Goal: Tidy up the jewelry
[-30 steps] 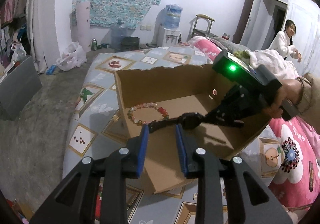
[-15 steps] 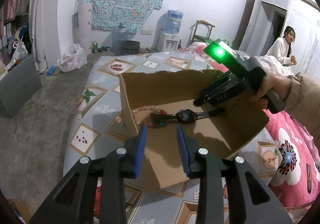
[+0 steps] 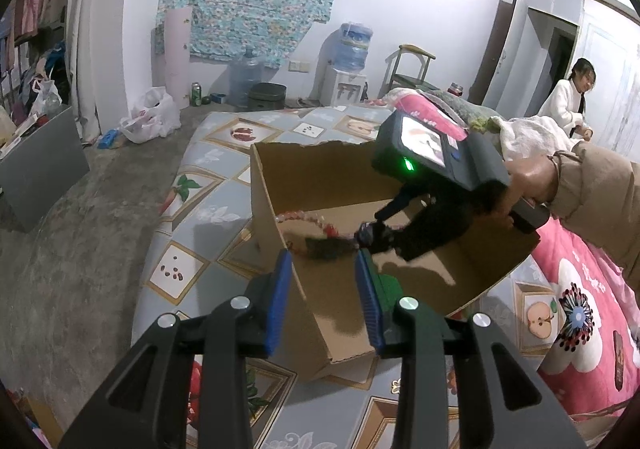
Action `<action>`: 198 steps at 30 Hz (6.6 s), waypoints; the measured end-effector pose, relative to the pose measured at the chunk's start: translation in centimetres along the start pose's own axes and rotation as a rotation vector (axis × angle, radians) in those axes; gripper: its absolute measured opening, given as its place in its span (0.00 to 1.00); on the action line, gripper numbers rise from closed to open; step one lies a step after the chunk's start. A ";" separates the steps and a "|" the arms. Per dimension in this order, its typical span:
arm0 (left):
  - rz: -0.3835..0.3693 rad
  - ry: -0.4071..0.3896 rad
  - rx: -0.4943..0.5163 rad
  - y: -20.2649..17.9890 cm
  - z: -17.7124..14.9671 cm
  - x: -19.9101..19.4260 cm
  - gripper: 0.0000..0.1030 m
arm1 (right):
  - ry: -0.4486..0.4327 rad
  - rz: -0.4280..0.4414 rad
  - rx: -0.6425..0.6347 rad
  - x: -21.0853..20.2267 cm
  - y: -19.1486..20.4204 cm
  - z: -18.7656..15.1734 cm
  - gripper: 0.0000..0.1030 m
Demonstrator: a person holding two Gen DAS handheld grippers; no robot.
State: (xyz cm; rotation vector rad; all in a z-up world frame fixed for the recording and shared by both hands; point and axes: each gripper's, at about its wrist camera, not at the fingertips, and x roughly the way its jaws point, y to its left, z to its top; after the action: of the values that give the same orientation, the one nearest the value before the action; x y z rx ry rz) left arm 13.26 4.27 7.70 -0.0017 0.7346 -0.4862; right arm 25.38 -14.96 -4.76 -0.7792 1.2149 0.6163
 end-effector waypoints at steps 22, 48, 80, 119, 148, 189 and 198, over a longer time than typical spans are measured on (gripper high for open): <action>0.002 -0.008 -0.031 0.7 -0.1 -0.2 0.31 | -0.010 -0.486 -0.486 -0.7 4.5 0.5 0.61; -0.012 -0.086 0.008 -1.0 -1.7 -3.0 0.80 | -0.885 0.069 0.724 -18.5 7.2 -15.3 0.74; 0.167 0.356 -0.085 -3.0 -13.1 4.0 0.95 | -0.452 -0.236 0.851 -10.9 17.4 -18.6 0.92; 0.126 0.163 0.097 -5.9 -13.8 1.1 0.95 | -0.575 0.094 0.958 -10.0 16.0 -23.5 0.77; -0.138 0.129 0.185 -8.4 -12.2 2.0 0.51 | -0.329 0.110 0.856 -8.6 17.3 -23.3 0.17; -0.080 0.215 0.236 -10.3 -10.7 6.7 0.24 | -0.381 0.001 0.899 -7.7 14.9 -25.6 0.18; -0.065 0.248 0.242 -10.6 -10.9 7.6 0.20 | -0.393 0.009 0.897 -7.7 14.8 -26.0 0.18</action>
State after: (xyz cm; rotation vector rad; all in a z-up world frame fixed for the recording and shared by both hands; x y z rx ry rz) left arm 6.62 -6.58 -3.55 0.2661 0.9163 -0.6428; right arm -3.08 -26.99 -4.16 0.1047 0.9805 0.1640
